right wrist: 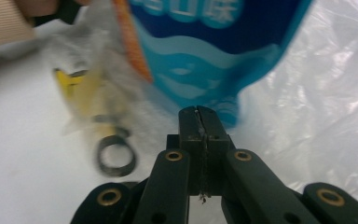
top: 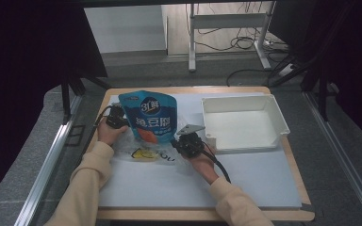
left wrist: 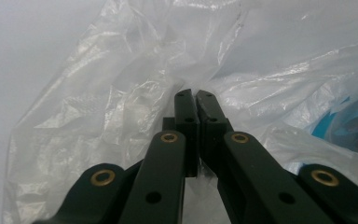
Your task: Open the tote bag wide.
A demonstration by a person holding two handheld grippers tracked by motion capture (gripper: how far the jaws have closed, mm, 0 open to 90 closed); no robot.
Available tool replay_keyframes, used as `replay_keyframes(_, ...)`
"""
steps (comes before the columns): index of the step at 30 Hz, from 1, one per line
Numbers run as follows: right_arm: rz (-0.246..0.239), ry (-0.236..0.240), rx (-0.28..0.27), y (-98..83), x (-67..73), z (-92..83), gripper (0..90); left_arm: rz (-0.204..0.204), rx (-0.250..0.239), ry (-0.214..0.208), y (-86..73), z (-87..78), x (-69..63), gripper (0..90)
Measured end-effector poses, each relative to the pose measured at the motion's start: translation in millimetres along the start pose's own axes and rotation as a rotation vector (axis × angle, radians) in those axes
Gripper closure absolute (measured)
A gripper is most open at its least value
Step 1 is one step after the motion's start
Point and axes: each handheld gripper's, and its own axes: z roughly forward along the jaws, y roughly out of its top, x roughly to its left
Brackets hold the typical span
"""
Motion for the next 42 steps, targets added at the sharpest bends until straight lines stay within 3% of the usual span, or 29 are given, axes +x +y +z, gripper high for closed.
replay_keyframes(6,0.034,-0.026,0.027,-3.9,-9.7,15.7,88.9,0.000,0.000,-0.005,-0.2,1.5,-0.1,89.4)
replay_keyframes(13,0.019,0.046,0.110,-12.3,-4.2,30.6,89.0,-0.017,-0.024,-0.010,-0.1,3.8,3.2,89.5)
replay_keyframes(21,-0.042,0.119,0.127,-21.7,10.3,20.7,89.1,-0.023,-0.034,0.003,3.9,6.8,7.1,89.5)
replay_keyframes(24,-0.043,0.128,0.126,-24.1,11.3,18.0,89.2,-0.037,-0.039,-0.004,4.3,7.8,9.0,89.5)
replay_keyframes(34,-0.040,0.141,0.125,-25.7,10.9,16.8,89.1,-0.028,-0.031,0.008,4.2,6.2,7.3,89.5)
replay_keyframes(38,-0.038,0.138,0.124,-25.5,11.0,16.5,89.1,-0.015,-0.054,0.025,5.3,-2.6,5.4,88.9)
replay_keyframes(42,-0.035,0.135,0.098,-24.2,9.1,13.4,89.0,0.002,-0.098,0.033,7.7,-27.3,2.3,87.3)
